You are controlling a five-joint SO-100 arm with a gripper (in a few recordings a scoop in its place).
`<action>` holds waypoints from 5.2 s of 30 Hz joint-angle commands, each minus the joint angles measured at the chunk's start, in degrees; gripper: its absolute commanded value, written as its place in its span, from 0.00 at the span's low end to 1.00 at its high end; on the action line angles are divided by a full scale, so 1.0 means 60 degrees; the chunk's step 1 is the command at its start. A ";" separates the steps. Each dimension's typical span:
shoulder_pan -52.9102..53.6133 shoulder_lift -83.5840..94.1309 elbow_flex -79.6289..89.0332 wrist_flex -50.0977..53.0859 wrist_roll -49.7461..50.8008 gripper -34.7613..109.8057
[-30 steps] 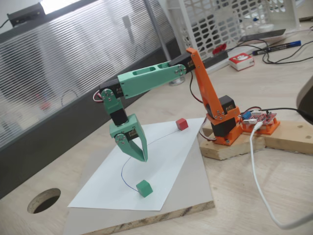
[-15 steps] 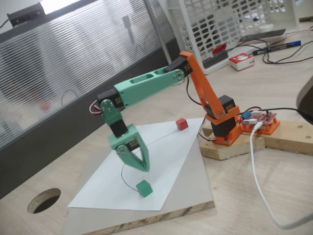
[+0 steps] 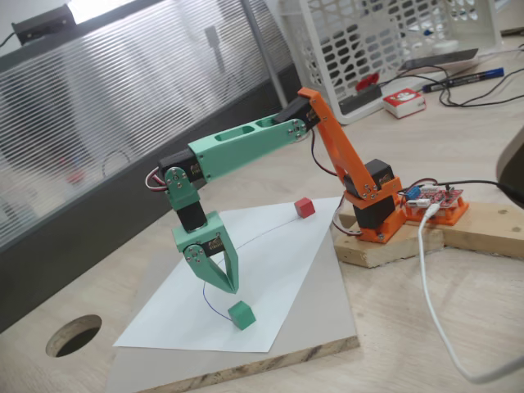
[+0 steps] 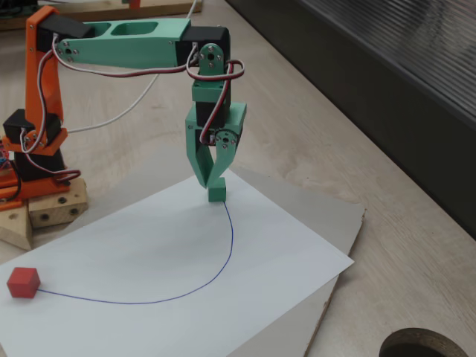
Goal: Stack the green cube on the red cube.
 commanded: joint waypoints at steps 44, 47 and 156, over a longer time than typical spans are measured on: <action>-0.1099 0.0220 -0.0132 0.0044 0.0073 0.24; -0.1172 0.0220 -0.0132 0.0015 0.0073 0.24; -0.1128 -0.0659 -0.0132 0.1772 -0.0015 0.67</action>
